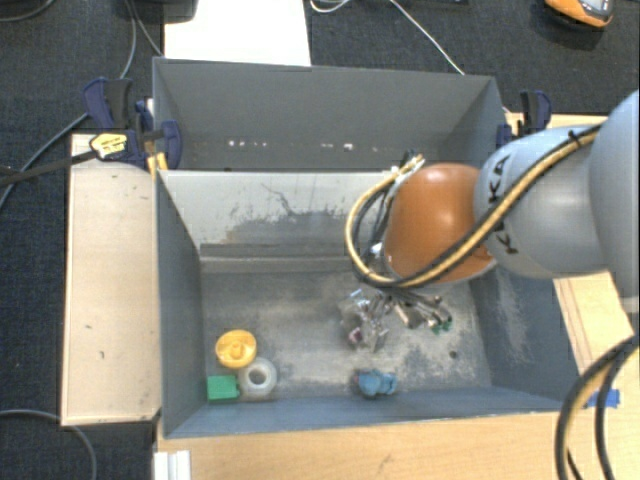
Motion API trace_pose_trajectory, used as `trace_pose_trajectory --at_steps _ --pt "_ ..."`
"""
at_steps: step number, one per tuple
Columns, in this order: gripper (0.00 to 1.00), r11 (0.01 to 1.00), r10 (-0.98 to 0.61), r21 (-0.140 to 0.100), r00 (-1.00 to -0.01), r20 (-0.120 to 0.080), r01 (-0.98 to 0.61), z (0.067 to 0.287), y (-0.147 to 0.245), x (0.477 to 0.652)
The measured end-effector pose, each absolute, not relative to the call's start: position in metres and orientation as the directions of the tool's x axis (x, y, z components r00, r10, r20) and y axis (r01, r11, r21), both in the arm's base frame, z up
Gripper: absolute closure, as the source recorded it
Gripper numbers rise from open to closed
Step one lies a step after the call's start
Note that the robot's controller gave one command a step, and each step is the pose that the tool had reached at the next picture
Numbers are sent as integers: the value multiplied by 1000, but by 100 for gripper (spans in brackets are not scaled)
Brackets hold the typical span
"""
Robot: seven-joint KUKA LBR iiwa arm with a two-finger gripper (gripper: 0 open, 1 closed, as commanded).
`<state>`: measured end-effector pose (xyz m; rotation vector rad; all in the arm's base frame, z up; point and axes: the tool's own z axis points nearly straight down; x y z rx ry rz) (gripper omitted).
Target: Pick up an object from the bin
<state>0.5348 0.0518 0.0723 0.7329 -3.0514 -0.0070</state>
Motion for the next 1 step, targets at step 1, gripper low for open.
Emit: trace_pose_trajectory --at_steps 1 --pt "100 891 -454 5 -891 2 -454 72 52 535"
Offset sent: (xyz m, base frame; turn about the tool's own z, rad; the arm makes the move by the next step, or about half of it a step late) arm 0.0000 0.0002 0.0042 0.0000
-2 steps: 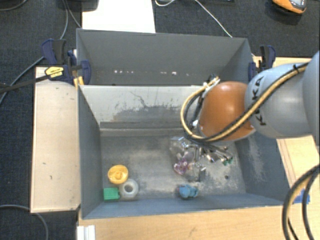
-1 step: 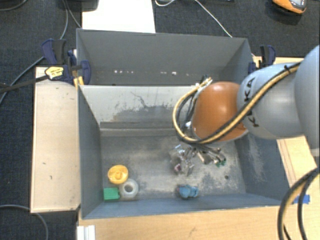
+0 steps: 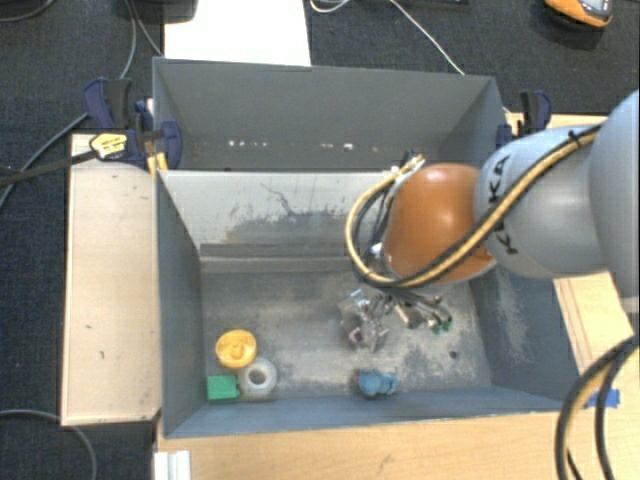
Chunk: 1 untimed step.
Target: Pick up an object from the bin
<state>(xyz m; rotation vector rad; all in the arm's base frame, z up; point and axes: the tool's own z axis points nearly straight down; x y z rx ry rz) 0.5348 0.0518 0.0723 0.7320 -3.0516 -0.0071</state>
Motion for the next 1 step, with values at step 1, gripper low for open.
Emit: trace_pose_trajectory --at_steps 1 --pt "100 891 -453 5 -891 2 -453 73 52 535"
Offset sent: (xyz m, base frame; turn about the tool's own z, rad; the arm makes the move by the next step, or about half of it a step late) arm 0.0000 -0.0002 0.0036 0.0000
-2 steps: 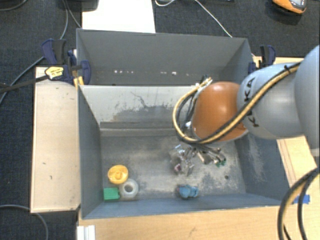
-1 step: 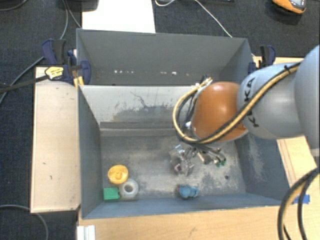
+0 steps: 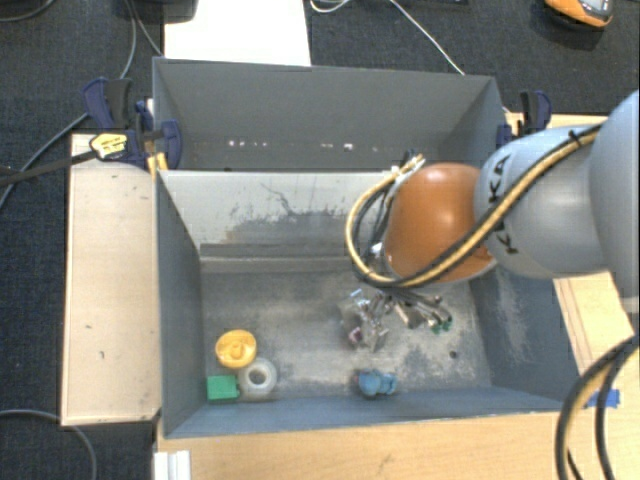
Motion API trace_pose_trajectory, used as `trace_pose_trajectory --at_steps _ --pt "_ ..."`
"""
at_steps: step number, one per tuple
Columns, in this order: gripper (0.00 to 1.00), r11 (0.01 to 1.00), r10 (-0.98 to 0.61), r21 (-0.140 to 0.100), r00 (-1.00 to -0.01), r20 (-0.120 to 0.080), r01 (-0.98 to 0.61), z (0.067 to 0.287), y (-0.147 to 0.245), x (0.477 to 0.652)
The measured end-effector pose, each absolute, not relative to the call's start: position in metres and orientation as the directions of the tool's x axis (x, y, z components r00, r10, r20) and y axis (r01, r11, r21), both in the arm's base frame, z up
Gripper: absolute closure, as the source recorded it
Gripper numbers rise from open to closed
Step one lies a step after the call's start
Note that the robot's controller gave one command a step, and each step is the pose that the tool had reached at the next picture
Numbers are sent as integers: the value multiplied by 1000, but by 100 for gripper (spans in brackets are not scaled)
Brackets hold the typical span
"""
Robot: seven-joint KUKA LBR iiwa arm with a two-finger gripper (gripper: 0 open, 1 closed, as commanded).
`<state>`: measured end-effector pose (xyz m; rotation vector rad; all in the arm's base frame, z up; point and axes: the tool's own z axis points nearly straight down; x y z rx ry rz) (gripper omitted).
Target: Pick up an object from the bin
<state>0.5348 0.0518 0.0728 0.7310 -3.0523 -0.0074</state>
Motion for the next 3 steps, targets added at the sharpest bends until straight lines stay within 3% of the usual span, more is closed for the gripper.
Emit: trace_pose_trajectory --at_steps 3 --pt "100 893 -451 7 -893 2 -451 79 52 534"
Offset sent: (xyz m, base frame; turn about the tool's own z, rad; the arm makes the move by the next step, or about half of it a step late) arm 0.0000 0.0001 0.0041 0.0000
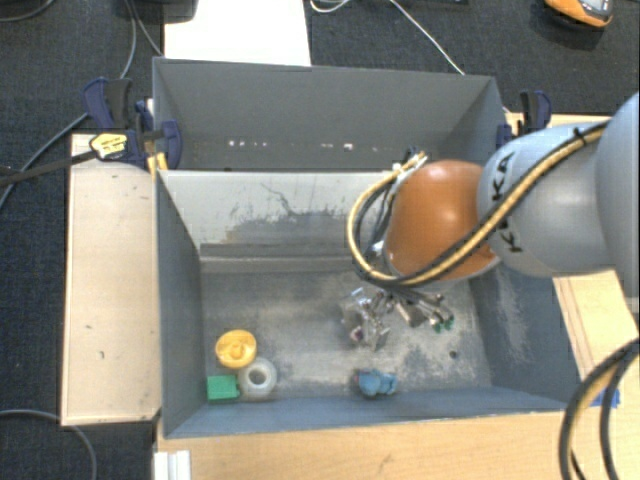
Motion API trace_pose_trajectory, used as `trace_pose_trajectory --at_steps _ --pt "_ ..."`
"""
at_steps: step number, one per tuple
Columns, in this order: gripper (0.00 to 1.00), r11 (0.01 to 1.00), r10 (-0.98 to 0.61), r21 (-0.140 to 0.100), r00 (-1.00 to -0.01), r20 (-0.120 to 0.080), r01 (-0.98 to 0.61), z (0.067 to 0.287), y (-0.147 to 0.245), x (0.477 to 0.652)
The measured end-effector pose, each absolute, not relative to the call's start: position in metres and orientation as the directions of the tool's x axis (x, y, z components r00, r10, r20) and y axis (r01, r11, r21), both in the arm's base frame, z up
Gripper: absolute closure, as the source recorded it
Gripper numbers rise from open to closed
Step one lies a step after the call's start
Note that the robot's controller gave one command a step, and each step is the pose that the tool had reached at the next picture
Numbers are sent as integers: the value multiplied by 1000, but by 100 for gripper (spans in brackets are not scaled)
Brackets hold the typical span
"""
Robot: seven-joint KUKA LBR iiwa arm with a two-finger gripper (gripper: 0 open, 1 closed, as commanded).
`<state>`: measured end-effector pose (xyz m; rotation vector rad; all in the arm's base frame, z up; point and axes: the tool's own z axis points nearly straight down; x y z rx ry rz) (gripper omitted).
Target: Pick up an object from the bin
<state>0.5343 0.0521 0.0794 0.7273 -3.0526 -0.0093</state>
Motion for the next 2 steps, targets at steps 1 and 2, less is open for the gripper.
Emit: trace_pose_trajectory --at_steps 1,2 --pt "100 893 -450 8 -893 4 -450 96 52 533" --pt "100 893 -450 4 -893 -4 -450 108 52 536"
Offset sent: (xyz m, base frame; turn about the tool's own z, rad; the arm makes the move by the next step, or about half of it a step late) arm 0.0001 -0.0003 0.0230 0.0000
